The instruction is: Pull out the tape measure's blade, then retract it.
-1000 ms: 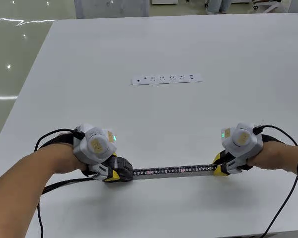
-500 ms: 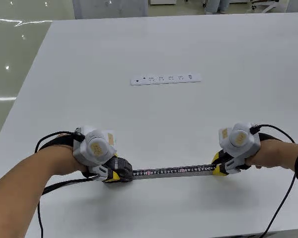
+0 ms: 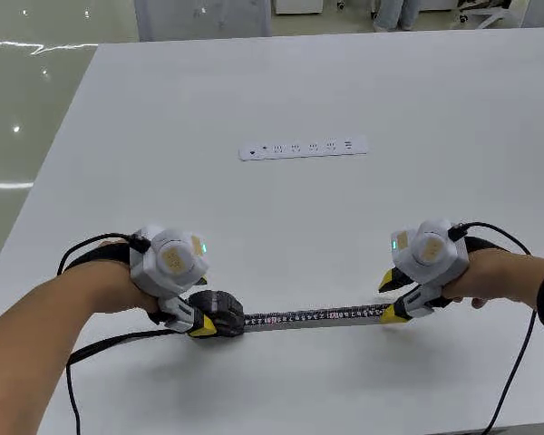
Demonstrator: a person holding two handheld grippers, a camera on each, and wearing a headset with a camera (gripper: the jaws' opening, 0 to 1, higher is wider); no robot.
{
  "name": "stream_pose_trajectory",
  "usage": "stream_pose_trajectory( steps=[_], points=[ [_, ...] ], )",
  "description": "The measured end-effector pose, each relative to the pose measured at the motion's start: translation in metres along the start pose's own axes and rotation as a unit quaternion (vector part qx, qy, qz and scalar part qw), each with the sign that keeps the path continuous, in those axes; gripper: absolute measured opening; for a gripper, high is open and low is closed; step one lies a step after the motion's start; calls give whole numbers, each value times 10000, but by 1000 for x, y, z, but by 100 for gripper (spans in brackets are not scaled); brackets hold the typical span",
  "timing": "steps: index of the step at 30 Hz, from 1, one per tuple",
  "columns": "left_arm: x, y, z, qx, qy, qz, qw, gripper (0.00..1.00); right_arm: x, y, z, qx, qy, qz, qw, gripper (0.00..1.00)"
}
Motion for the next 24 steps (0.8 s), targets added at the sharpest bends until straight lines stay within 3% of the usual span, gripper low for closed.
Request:
stream_pose_trajectory(
  steps=[2, 4, 12, 13, 16, 18, 22, 24],
  points=[
    [0, 0, 1, 13, 14, -23, 10000, 54, -1, 1, 1, -4, 16, -28, 10000, 31],
    [1, 3, 2, 162, 54, -41, 9998, 60, 0, 0, 3, -34, -19, -31, 10000, 35],
    [-1, -1, 4, 221, 186, 108, 9995, 72, -1, 0, 8, -7, -76, -194, 9998, 46],
    [1, -6, 9, 382, 432, 722, 9957, 76, -2, -1, 11, 102, -233, -360, 9990, 49],
    [-2, -11, 11, 567, 623, 936, 9920, 84, -5, -3, 11, 241, -345, -472, 9980, 53],
    [-2, -12, 14, 773, 796, 1219, 9863, 90, -6, -5, 12, 325, -470, -496, 9971, 57],
    [-2, -14, 15, 826, 859, 1349, 9837, 100, -7, -5, 13, 354, -518, -524, 9967, 64],
    [-2, -15, 19, 1139, 1065, 1688, 9732, 100, -6, -5, 15, 555, -742, -547, 9942, 67]
  ],
)
Point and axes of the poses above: the centre of the closed fingertips' face, and the gripper's own axes: z roughly backward along the fingers, x roughly to its right, y roughly out of its top, the point moved 5 cm from there along z, roughly backward along the fingers, and after that the axes turned 15 degrees about x, right-handed, at the moved point
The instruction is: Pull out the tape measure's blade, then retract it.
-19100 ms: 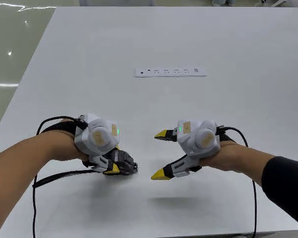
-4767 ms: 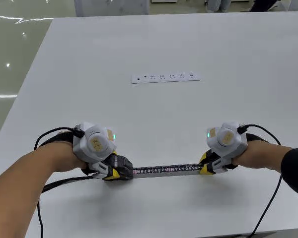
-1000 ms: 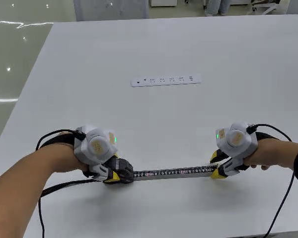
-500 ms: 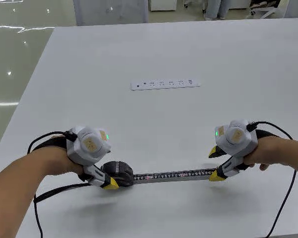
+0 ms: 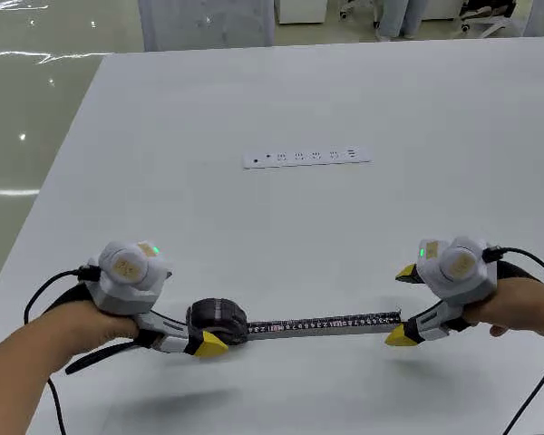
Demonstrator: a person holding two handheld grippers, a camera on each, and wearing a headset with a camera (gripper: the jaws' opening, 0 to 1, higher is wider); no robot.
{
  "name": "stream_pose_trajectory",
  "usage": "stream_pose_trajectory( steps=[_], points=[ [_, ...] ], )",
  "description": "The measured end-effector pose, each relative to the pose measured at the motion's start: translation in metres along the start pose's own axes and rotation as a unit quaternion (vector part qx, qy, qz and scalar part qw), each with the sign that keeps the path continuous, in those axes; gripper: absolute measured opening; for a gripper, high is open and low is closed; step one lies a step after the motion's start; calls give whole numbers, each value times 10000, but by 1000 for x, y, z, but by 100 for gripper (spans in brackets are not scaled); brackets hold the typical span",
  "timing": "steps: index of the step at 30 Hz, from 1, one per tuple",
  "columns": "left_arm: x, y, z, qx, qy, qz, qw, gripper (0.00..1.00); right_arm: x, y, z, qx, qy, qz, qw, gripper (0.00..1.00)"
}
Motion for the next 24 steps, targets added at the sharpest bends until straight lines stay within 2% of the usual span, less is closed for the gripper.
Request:
stream_pose_trajectory(
  steps=[2, 3, 9, 10, 11, 13, 14, 18, 20, 22, 23, 24],
  points=[
    [-1, 0, 4, 315, 197, 357, 9987, 100, 1, 1, 2, 212, -215, -27, 9995, 71],
    [-7, -12, 14, 381, 432, 511, 9970, 100, -1, -1, 8, 417, -441, -143, 9981, 71],
    [-7, -15, 17, 406, 488, 547, 9965, 100, -3, -3, 11, 456, -501, -211, 9975, 74],
    [0, -21, 36, 943, 917, 824, 9879, 100, -18, -14, 22, 678, -775, -342, 9941, 74],
    [0, -22, 37, 946, 954, 808, 9876, 100, -18, -14, 22, 701, -807, -362, 9936, 75],
    [0, -29, 43, 809, 1128, 481, 9892, 100, -24, -16, 24, 800, -927, -497, 9912, 77],
    [3, -29, 45, 846, 1132, 443, 9890, 100, -26, -17, 25, 834, -953, -523, 9906, 78],
    [-1, -36, 56, 923, 1318, 485, 9858, 100, -32, -16, 32, 1067, -1167, -626, 9854, 80],
    [0, -40, 64, 964, 1405, 488, 9842, 100, -36, -13, 39, 1341, -1293, -846, 9788, 81],
    [-3, -43, 71, 1072, 1482, 528, 9817, 100, -40, -14, 43, 1372, -1330, -845, 9779, 82],
    [-3, -44, 76, 1181, 1570, 592, 9787, 100, -43, -16, 45, 1355, -1377, -820, 9777, 83],
    [-3, -44, 78, 1214, 1623, 614, 9773, 100, -44, -17, 47, 1365, -1421, -805, 9771, 83]
  ],
)
Point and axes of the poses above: the centre of the closed fingertips' face, and the gripper's own axes: z roughly backward along the fingers, x roughly to its right, y roughly out of its top, the point moved 5 cm from there along z, roughly backward along the fingers, and after that the axes turned 15 degrees about x, right-handed, at the moved point
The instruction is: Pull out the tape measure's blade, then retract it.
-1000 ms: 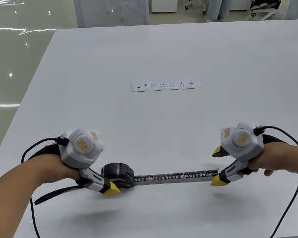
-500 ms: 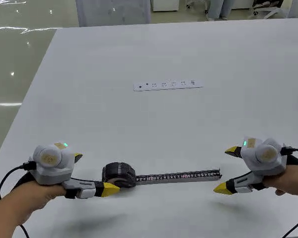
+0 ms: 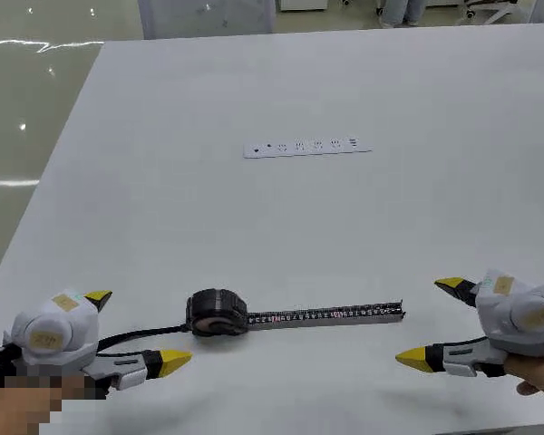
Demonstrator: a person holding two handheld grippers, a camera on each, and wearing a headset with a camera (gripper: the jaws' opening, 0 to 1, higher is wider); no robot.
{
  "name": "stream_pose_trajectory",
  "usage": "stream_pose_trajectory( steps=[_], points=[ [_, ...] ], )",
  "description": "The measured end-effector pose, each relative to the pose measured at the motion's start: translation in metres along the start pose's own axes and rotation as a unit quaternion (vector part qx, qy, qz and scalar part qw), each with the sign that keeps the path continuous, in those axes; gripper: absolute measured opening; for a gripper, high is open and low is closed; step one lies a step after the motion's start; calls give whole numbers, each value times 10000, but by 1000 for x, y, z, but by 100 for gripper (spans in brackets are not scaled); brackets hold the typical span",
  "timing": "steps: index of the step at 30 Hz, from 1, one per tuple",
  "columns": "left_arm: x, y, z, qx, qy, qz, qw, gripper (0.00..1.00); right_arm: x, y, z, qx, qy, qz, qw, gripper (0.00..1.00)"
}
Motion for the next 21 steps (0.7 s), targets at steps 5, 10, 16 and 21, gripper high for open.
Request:
stream_pose_trajectory(
  steps=[5, 10, 16, 21],
  points=[
    [-1, 5, 15, 279, 156, -50, 9995, 100, -5, -1, 11, 118, -166, -30, 9998, 85],
    [-5, -1, 24, 143, 201, -124, 9996, 100, -5, -7, 24, 124, -388, -112, 9991, 88],
    [-5, -4, 30, 71, 304, -5, 9995, 100, -6, -13, 40, 115, -582, 8, 9982, 89],
    [-4, -4, 31, 79, 306, -7, 9995, 100, -6, -14, 41, 94, -590, 11, 9982, 91]
  ],
)
Point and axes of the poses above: the centre of the closed fingertips' face, and the gripper's own axes: z roughly backward along the fingers, x roughly to its right, y roughly out of its top, the point moved 5 cm from there along z, roughly backward along the fingers, and after that the axes turned 15 degrees about x, right-handed, at the moved point
